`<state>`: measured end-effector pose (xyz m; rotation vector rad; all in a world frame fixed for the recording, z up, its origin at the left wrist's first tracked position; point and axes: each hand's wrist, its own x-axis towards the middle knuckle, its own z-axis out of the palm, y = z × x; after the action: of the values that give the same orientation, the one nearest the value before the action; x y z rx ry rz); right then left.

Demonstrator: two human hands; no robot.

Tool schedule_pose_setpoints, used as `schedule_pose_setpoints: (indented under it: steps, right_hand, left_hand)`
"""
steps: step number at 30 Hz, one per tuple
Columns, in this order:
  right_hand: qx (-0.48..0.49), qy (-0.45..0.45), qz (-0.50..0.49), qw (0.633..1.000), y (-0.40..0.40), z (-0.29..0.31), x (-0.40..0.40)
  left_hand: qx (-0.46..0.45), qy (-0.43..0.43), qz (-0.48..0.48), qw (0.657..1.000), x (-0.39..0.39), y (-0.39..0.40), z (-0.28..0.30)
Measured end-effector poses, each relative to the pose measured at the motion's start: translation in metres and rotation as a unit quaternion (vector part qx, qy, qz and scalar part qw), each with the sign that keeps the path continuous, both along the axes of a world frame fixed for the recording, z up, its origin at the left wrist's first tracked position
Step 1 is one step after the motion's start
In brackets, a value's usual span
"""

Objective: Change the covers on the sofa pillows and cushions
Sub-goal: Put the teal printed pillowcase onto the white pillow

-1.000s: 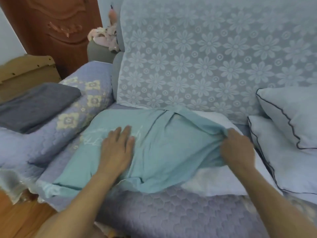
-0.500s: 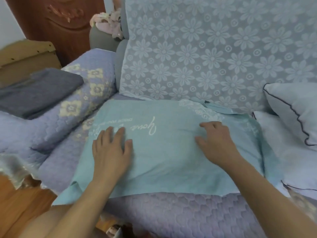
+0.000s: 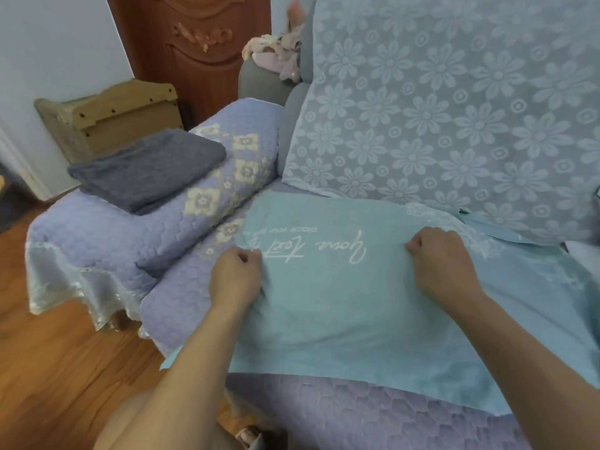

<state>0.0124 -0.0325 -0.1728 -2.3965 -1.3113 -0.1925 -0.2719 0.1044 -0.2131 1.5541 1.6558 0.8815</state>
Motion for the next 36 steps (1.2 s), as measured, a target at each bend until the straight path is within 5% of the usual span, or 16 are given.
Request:
schedule_pose_setpoints:
  steps: [4,6,10,13,15,19,22,26,29,33,36]
  right_hand:
    - [0.070,-0.013,0.024,0.997,-0.006,0.008,0.002]
    - [0.081,0.003,0.047,0.996,0.000,0.010,-0.006]
    - [0.099,-0.028,0.033,0.994,-0.012,0.009,0.022]
    - [-0.022,-0.041,-0.128,0.991,-0.047,-0.006,0.062]
    - [-0.078,-0.013,-0.131,0.988,-0.058,-0.016,0.065]
    - [-0.055,0.090,-0.121,0.987,-0.064,-0.027,0.073]
    - [-0.081,0.127,-0.121,0.981,-0.065,-0.029,0.068]
    - [-0.086,0.137,-0.111,0.981,-0.052,-0.022,0.058]
    - [-0.019,0.146,-0.048,0.988,-0.057,-0.010,0.047]
    - [-0.068,0.135,0.086,0.985,-0.042,0.000,0.031]
    - [-0.041,0.040,-0.001,0.998,-0.029,-0.005,0.050]
  left_hand:
    - [0.203,0.025,-0.069,0.977,0.020,-0.010,0.021]
    - [0.226,0.084,-0.155,0.958,0.033,-0.020,0.023]
    - [0.117,0.132,-0.106,0.979,0.023,-0.009,0.001]
    - [0.078,0.081,-0.133,0.985,0.006,-0.014,-0.009]
    - [0.060,0.078,-0.186,0.978,0.001,-0.025,-0.014]
    - [0.010,-0.049,-0.090,0.995,-0.013,-0.022,-0.002]
    - [-0.197,-0.224,-0.086,0.951,-0.016,-0.015,0.010]
    - [-0.064,0.001,-0.116,0.991,-0.016,-0.003,0.003]
    - [-0.007,0.076,-0.096,0.993,-0.043,0.028,0.008]
    - [0.040,0.268,-0.032,0.962,-0.054,0.042,-0.007]
    - [0.206,0.323,-0.074,0.921,-0.019,0.021,-0.002]
